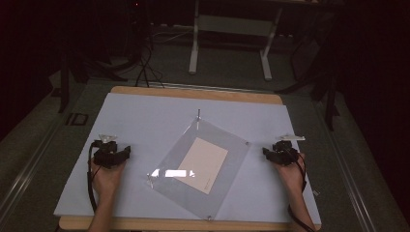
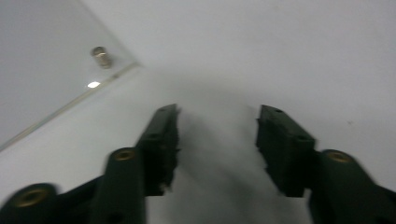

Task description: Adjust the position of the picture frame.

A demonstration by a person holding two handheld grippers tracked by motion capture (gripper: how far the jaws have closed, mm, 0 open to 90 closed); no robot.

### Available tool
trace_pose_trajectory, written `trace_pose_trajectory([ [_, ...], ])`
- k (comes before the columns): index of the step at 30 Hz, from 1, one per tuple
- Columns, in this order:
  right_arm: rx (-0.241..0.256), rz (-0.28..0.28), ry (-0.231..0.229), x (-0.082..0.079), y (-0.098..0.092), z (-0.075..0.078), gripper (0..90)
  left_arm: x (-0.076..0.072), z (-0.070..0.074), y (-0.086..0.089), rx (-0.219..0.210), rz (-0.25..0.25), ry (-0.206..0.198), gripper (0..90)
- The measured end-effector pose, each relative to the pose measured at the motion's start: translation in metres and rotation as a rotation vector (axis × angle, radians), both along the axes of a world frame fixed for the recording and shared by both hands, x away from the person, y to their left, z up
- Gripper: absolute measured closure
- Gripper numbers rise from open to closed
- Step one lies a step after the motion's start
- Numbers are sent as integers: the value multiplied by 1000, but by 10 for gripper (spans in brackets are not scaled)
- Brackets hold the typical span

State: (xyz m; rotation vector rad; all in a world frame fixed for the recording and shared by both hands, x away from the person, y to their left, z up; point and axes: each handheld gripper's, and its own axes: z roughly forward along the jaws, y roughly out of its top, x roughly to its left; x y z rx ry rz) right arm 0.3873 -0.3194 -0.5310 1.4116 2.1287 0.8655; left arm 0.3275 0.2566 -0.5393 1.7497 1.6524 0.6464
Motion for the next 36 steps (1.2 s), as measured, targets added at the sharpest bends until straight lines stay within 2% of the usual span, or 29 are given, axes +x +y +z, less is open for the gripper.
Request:
trace_pose_trajectory([
  [4,-7,48,-11,-3,6,2,564,-10,5,-5,36,-76,-19,438],
  [5,-7,48,-11,-3,6,2,564,-10,5,-5,36,-76,-19,438],
  [8,-28,59,-23,-4,11,3,569,-18,9,-10,41,-134,-52,440],
  [10,-19,78,-49,-4,14,7,573,-22,10,-12,32,-146,-59,443],
  [11,-3,84,-56,-4,14,9,582,-25,12,-13,11,-168,-70,451],
  [16,80,117,-68,1,15,18,615,-30,14,-19,-5,-214,-52,471],
  [19,86,154,-72,5,22,23,617,-34,15,-22,-20,-231,-60,485],
  [21,82,186,-80,8,28,27,617,-37,16,-26,-55,-252,-81,492],
  [22,82,186,-80,8,28,27,617,-37,16,-26,-55,-252,-81,493],
  [23,82,215,-89,12,35,32,614,-40,17,-31,-65,-289,-93,492],
  [24,81,232,-94,14,38,33,615,-40,17,-31,-65,-289,-93,492],
  [25,78,247,-100,16,42,35,617,-43,17,-35,-27,-306,-93,492],
  [28,76,268,-108,21,48,39,620,-45,17,-36,-30,-320,-89,497],
  [30,92,282,-106,28,56,44,621,-50,18,-35,-41,-333,-88,505],
  [34,104,296,-105,34,64,48,613,-56,17,-35,-30,-347,-77,519],
  [36,103,310,-102,40,73,49,614,-64,17,-38,-18,-376,-69,519],
])
